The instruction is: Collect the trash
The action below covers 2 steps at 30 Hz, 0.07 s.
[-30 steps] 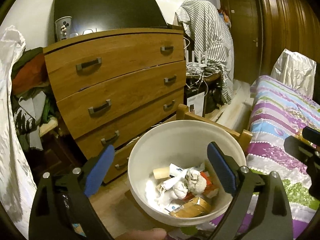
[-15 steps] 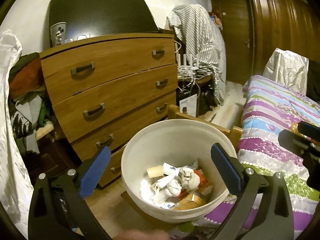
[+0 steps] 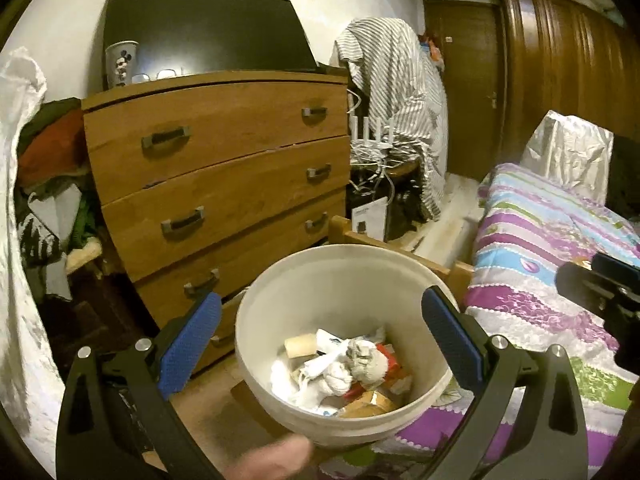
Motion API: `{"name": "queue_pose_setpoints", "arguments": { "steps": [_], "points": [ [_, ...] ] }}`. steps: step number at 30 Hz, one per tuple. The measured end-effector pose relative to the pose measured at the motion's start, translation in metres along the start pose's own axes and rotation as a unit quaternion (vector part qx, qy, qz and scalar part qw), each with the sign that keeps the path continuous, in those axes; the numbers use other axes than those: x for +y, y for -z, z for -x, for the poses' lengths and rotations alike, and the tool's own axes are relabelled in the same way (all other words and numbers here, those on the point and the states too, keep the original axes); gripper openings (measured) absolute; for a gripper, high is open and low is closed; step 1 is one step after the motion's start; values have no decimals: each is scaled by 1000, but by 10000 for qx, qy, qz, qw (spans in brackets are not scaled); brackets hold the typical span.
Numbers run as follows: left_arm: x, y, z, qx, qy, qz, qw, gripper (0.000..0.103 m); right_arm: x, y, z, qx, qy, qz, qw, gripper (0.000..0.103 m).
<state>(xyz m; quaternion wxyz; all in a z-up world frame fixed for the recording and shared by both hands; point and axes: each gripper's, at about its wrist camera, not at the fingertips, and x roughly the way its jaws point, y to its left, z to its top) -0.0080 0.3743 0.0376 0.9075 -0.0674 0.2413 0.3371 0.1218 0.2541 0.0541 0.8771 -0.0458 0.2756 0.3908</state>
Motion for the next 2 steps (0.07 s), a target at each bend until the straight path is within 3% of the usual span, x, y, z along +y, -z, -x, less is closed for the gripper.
{"name": "queue_pose_setpoints", "arguments": {
  "steps": [2],
  "points": [
    [0, 0, 1, -22, -38, 15, 10000, 97, 0, 0, 0, -4, 0, -9, 10000, 81]
  ]
}}
